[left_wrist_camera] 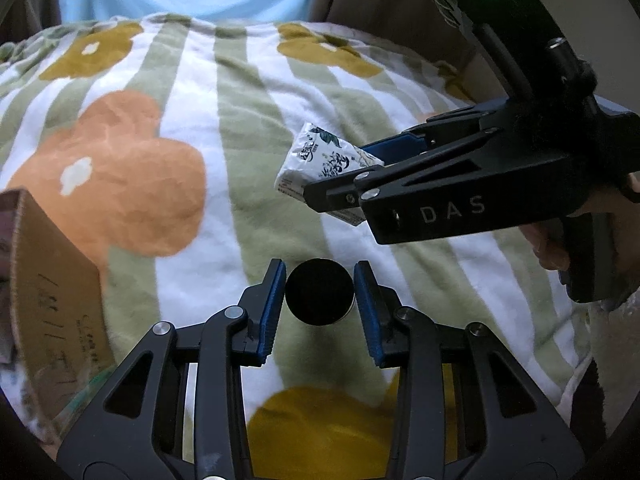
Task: Organize objects
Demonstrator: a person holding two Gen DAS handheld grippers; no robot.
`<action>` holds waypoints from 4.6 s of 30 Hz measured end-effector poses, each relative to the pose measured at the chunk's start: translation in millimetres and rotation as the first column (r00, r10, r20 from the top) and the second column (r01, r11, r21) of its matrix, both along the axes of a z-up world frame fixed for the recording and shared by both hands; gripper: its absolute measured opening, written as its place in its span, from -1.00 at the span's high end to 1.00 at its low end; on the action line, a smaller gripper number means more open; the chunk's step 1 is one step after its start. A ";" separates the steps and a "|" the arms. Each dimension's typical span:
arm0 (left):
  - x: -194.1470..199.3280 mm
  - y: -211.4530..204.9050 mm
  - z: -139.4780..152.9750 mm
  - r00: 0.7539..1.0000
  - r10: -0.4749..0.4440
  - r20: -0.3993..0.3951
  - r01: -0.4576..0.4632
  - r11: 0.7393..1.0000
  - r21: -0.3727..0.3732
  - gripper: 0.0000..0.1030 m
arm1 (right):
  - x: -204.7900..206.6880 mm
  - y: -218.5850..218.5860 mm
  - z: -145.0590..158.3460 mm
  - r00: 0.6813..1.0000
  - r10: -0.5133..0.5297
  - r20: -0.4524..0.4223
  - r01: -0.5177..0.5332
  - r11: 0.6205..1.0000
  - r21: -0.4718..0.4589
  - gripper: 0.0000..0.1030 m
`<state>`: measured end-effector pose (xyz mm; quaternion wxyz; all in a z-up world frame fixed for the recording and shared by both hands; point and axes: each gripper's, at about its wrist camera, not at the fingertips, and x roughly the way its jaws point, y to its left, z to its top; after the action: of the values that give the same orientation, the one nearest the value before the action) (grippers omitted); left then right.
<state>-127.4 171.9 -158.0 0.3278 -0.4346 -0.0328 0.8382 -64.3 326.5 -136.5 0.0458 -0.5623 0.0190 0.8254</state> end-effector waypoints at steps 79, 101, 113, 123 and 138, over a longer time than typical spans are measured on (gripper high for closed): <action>-19.6 -351.8 67.9 0.919 0.364 -0.150 -0.386 0.907 -0.166 -1.00 | -66.0 -253.6 23.9 0.995 -0.045 -0.084 0.049 0.997 0.052 -0.99; 4.3 -336.9 103.1 0.918 0.352 -0.185 -0.378 0.917 -0.131 -1.00 | -48.4 -266.1 40.8 0.981 -0.134 -0.140 0.136 0.991 0.008 -0.99; 41.4 -290.0 182.4 0.889 0.293 -0.353 -0.355 0.926 -0.126 -1.00 | 7.9 -237.8 124.2 0.898 -0.319 -0.303 0.320 0.946 -0.047 -0.99; 78.0 -270.6 188.7 0.881 0.309 -0.358 -0.364 0.927 -0.095 -1.00 | 74.7 -223.3 156.3 0.822 -0.406 -0.399 0.452 0.892 0.025 -0.99; 81.9 -258.2 170.4 0.880 0.314 -0.356 -0.370 0.924 -0.097 -1.00 | 103.7 -211.7 146.0 0.772 -0.456 -0.443 0.546 0.833 0.093 -0.99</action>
<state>-45.5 -86.3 12.3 0.1385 -0.2987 0.0153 0.9441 39.4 114.8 9.5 0.3212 -0.3459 0.0879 0.8772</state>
